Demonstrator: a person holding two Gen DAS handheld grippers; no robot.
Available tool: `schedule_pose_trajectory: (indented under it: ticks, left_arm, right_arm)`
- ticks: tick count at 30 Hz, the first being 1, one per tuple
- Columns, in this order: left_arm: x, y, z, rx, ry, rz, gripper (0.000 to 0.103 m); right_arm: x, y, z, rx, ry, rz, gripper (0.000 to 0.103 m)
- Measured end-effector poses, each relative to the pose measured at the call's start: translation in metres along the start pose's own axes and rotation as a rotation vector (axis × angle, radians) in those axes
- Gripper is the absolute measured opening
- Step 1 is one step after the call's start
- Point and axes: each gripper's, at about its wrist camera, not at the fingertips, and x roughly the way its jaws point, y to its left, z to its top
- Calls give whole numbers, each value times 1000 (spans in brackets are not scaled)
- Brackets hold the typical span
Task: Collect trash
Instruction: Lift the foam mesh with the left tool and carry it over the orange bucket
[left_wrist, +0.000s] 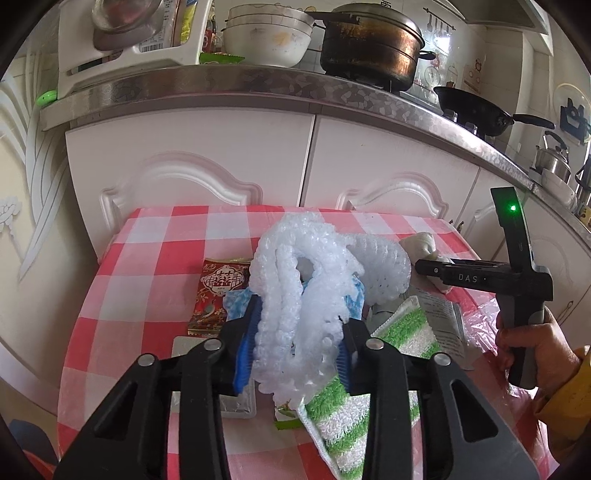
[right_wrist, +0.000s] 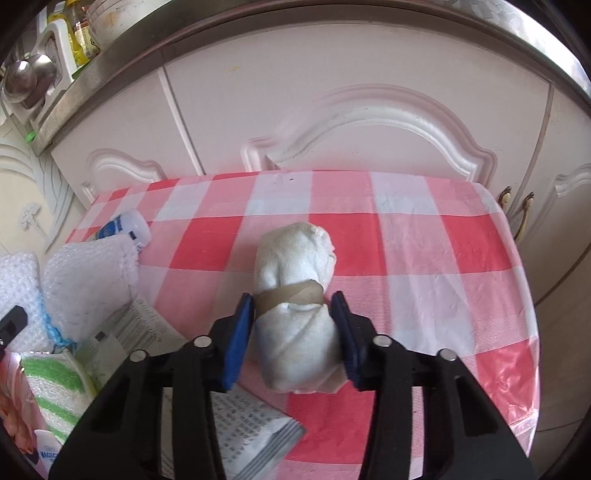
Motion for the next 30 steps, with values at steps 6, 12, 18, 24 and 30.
schedule_pose_trajectory:
  ticks: [6, 12, 18, 24, 30]
  left_arm:
    - [-2, -1, -6, -10, 33, -31, 34]
    - [-15, -7, -22, -13, 57, -70, 34]
    - [-35, -16, -43, -9, 60, -91, 34]
    - [-51, -16, -61, -43, 29, -124, 34]
    - [-61, -12, -68, -61, -54, -85, 34]
  right_arm:
    - [1, 34, -9, -96, 20, 66, 36]
    - [-12, 60, -33, -168, 25, 110, 35]
    - [-37, 67, -64, -166, 20, 122, 35]
    - [-66, 63, -94, -106, -13, 112, 35]
    - [-84, 52, -103, -28, -71, 77, 35]
